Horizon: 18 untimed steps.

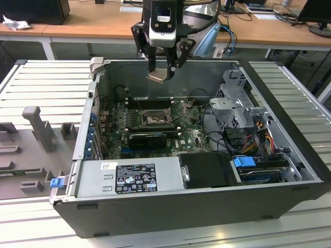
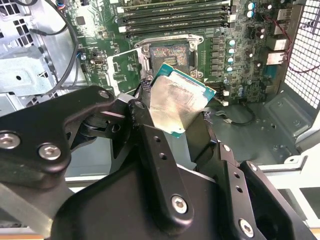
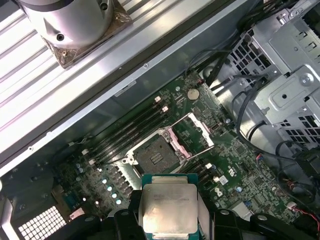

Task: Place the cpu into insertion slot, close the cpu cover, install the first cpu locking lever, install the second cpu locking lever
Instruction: 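Place the cpu into insertion slot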

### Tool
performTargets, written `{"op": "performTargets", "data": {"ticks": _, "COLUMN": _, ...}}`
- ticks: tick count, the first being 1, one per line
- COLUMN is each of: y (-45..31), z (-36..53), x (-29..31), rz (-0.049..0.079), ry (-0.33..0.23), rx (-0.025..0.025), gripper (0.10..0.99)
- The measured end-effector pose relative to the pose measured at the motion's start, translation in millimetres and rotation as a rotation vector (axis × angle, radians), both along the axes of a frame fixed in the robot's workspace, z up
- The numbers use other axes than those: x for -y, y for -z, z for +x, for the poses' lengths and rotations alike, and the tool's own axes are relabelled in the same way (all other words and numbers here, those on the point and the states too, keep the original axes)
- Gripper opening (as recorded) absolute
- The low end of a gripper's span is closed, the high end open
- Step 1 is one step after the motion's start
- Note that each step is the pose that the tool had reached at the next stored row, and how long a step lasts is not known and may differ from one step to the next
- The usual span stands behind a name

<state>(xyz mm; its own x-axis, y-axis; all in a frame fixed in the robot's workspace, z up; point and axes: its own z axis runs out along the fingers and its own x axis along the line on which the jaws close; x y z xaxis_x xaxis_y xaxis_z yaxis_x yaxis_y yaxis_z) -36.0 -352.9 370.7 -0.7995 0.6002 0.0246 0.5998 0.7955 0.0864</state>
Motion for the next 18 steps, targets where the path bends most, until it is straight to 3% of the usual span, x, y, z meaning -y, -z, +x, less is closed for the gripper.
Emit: {"op": "performTargets", "data": {"ticks": 18, "y": 0.6, "z": 0.0, "x": 0.0, "rz": 0.0, "ry": 0.066, "rx": 0.0, "gripper": 0.525}}
